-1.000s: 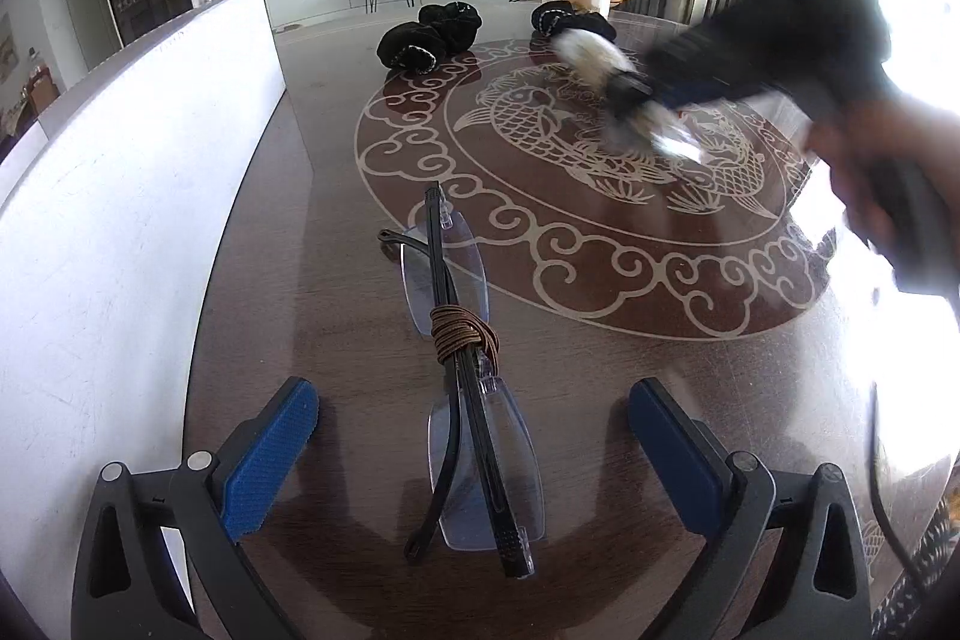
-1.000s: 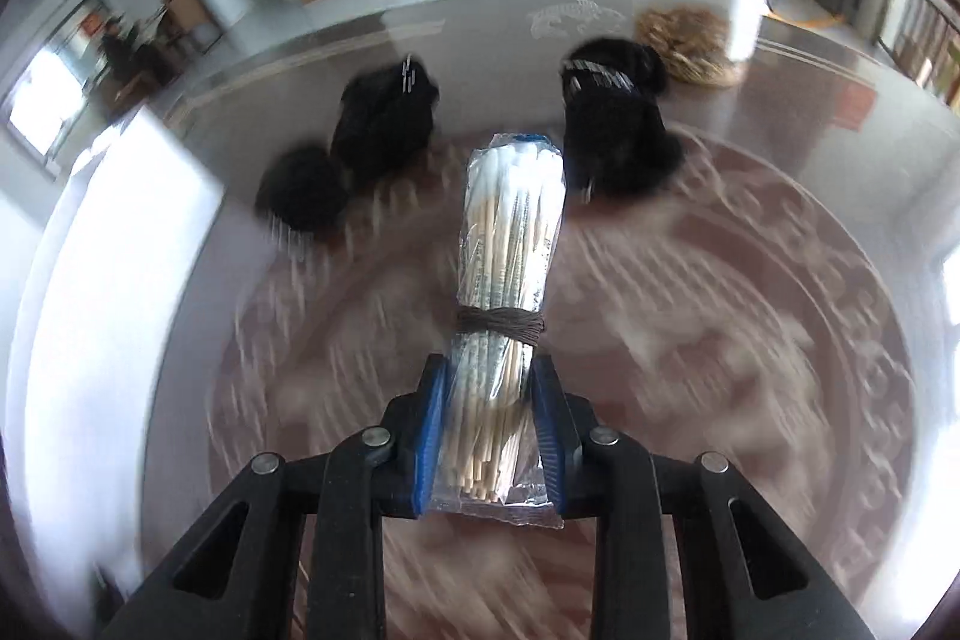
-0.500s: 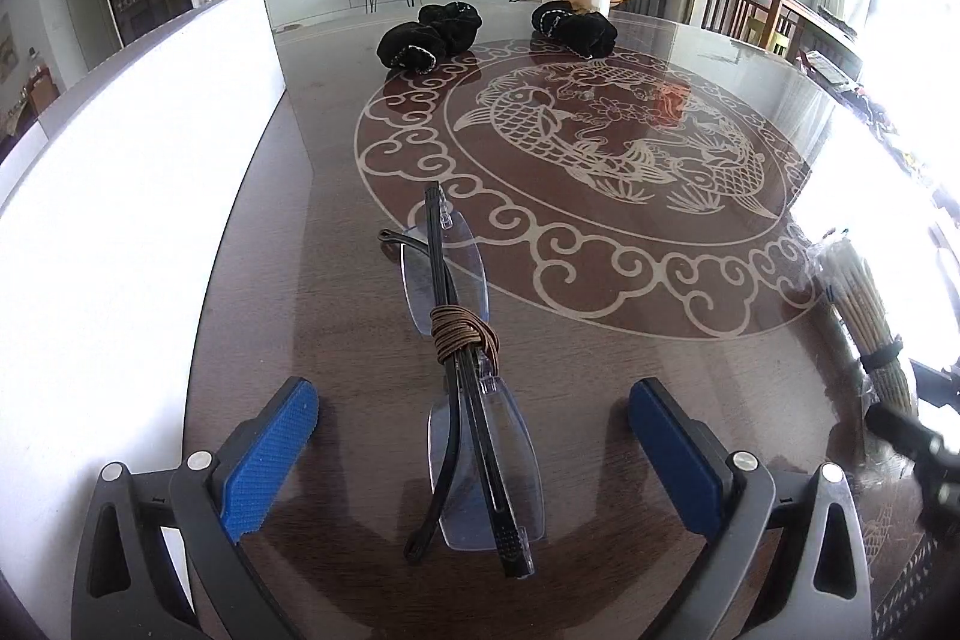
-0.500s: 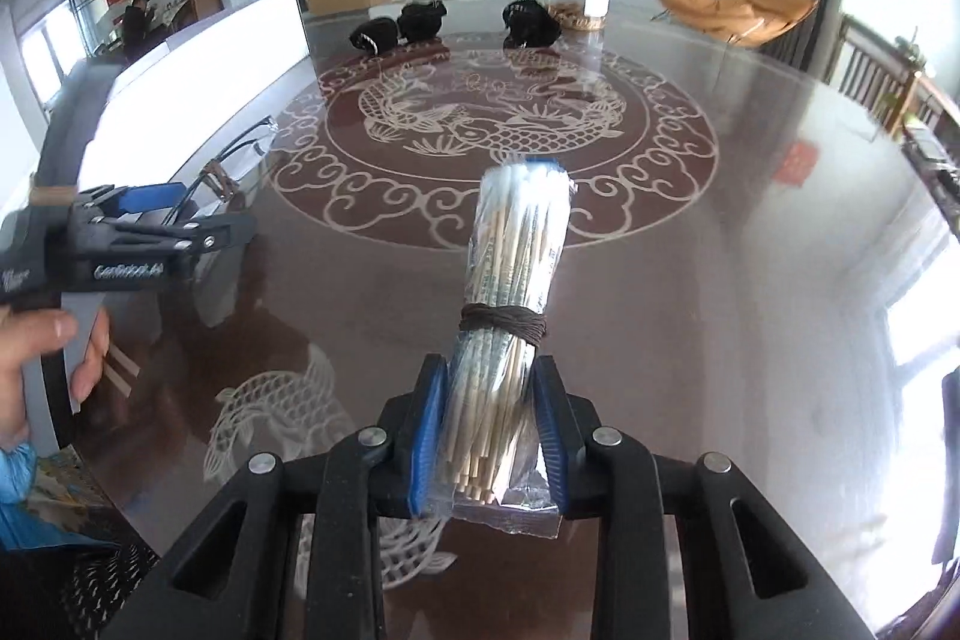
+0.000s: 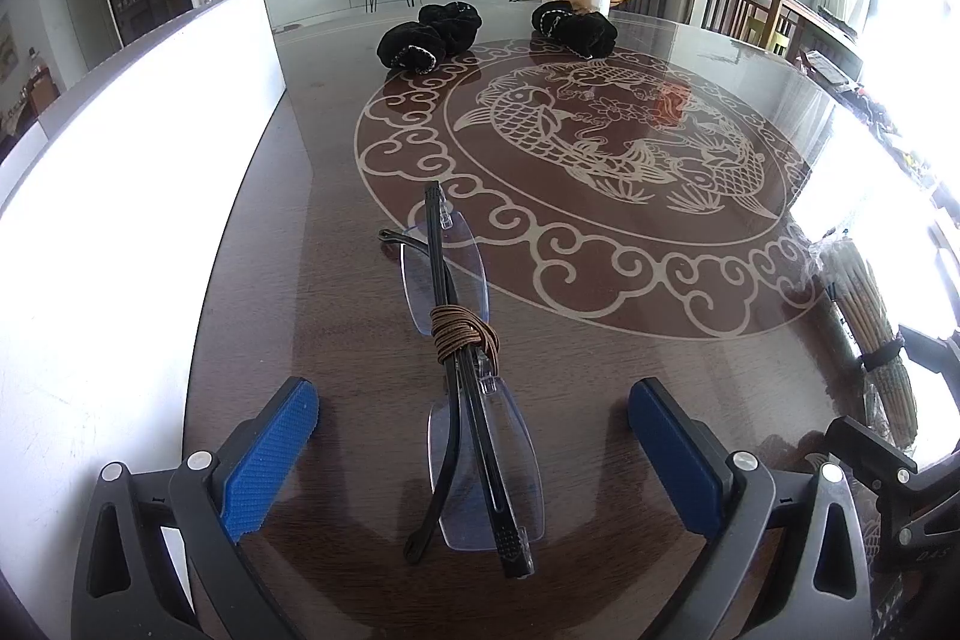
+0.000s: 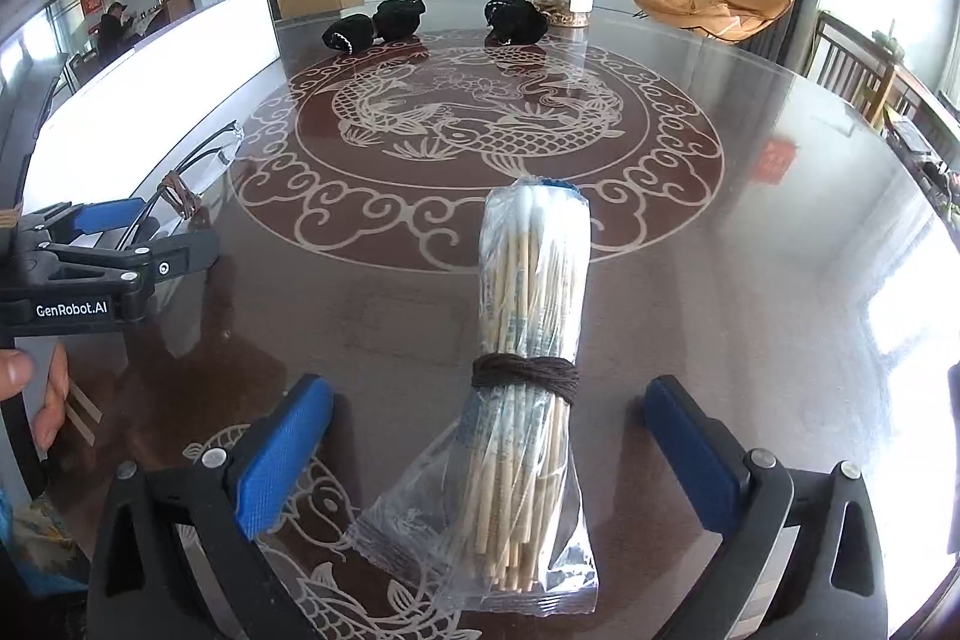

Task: Organize objects
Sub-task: 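Lift the stick bundle with the right gripper and hold it above the table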

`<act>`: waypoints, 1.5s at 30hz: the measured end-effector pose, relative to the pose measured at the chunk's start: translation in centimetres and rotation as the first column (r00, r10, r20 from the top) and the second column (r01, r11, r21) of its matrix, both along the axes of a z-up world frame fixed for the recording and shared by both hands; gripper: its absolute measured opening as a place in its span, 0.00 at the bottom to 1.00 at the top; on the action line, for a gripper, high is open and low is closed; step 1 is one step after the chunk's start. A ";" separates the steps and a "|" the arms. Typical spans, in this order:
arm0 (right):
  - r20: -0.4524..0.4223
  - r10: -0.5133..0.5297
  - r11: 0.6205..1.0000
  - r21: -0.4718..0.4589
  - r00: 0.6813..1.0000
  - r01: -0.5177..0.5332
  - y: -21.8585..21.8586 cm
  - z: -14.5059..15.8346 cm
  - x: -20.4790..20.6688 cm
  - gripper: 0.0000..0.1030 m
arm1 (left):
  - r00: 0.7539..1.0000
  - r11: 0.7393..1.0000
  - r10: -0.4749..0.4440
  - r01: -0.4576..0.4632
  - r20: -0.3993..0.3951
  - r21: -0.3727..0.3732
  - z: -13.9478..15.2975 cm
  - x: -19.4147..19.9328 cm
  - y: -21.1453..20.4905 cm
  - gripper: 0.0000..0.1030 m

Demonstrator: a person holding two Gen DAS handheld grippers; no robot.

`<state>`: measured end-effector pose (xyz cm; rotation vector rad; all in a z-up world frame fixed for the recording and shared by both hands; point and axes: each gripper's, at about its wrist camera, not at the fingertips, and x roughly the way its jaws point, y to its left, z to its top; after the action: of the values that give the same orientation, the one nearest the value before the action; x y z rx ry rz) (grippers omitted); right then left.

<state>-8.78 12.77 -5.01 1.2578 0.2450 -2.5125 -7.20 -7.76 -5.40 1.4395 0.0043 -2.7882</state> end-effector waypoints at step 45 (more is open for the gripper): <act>0.034 0.011 1.000 0.014 0.999 -0.011 -1.1 0.1 -2.2 1.00 | 1.000 1.000 0.000 0.000 0.000 0.000 0.0 0.0 0.0 1.00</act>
<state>-10.99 11.65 -4.94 1.2994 0.2619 -2.4824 -7.21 -7.76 -5.42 1.4391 0.0046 -2.7885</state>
